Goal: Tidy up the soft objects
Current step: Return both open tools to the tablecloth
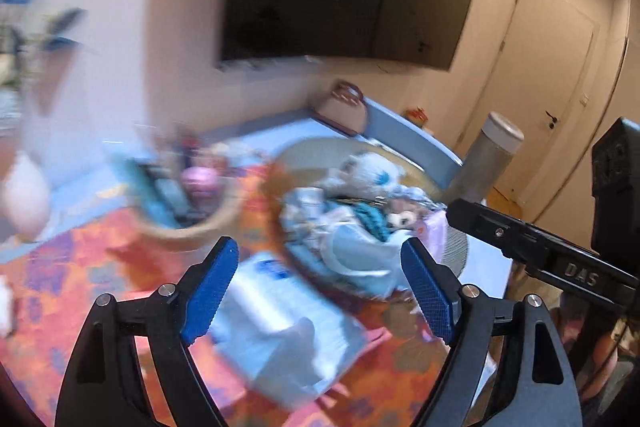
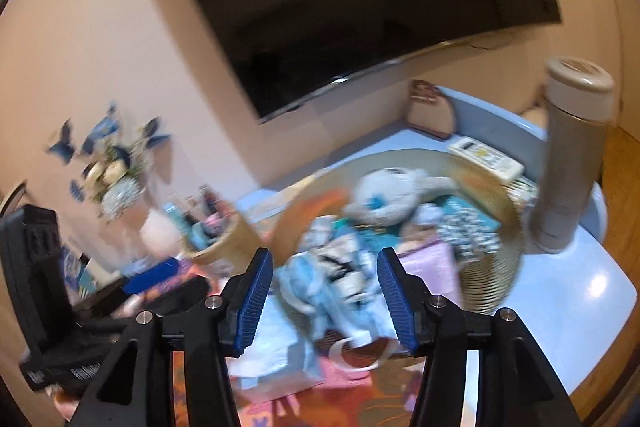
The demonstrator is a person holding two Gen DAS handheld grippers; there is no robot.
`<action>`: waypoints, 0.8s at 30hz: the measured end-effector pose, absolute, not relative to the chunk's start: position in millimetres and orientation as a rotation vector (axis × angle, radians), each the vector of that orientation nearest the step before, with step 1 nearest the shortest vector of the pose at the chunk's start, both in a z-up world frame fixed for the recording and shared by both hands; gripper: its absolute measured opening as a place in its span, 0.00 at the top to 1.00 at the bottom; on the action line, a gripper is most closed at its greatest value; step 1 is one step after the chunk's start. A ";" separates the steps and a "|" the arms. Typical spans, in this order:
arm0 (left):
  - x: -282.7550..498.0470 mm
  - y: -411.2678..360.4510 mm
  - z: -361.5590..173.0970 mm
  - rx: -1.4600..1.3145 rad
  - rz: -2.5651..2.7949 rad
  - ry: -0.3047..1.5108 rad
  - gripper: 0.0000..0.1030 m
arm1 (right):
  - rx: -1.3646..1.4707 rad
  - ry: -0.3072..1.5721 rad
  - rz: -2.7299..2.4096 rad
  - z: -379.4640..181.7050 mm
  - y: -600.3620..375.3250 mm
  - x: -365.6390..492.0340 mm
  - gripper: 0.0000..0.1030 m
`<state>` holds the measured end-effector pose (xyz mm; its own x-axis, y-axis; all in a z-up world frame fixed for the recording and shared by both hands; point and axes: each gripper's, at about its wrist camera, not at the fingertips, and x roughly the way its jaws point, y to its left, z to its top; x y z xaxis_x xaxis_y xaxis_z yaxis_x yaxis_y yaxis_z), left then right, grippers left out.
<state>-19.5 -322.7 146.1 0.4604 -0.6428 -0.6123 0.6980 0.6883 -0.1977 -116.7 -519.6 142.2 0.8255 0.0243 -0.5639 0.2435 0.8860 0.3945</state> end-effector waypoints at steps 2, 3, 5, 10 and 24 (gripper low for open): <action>-19.0 -281.2 162.7 0.065 -0.757 0.666 0.20 | 0.442 0.592 -0.078 147.6 -494.7 -110.5 0.44; -19.2 -261.3 171.0 0.051 -0.727 0.645 0.19 | 0.434 0.593 -0.063 148.8 -486.4 -107.8 0.43; -20.4 -209.8 190.5 0.022 -0.628 0.603 0.15 | 0.414 0.599 -0.011 151.3 -460.4 -99.9 0.42; -33.5 -95.6 212.0 0.002 -0.375 0.516 0.01 | 0.313 0.629 0.118 150.3 -382.4 -79.7 0.40; 3.8 35.4 88.6 -0.172 -0.077 0.718 0.01 | 0.028 0.844 0.169 47.3 -208.2 -14.6 0.38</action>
<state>3.8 35.4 88.6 0.7508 -0.1294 -0.6478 0.0116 0.9831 -0.1829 -14.6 -208.2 47.3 0.6521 0.1599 -0.7411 -0.1374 0.9862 0.0919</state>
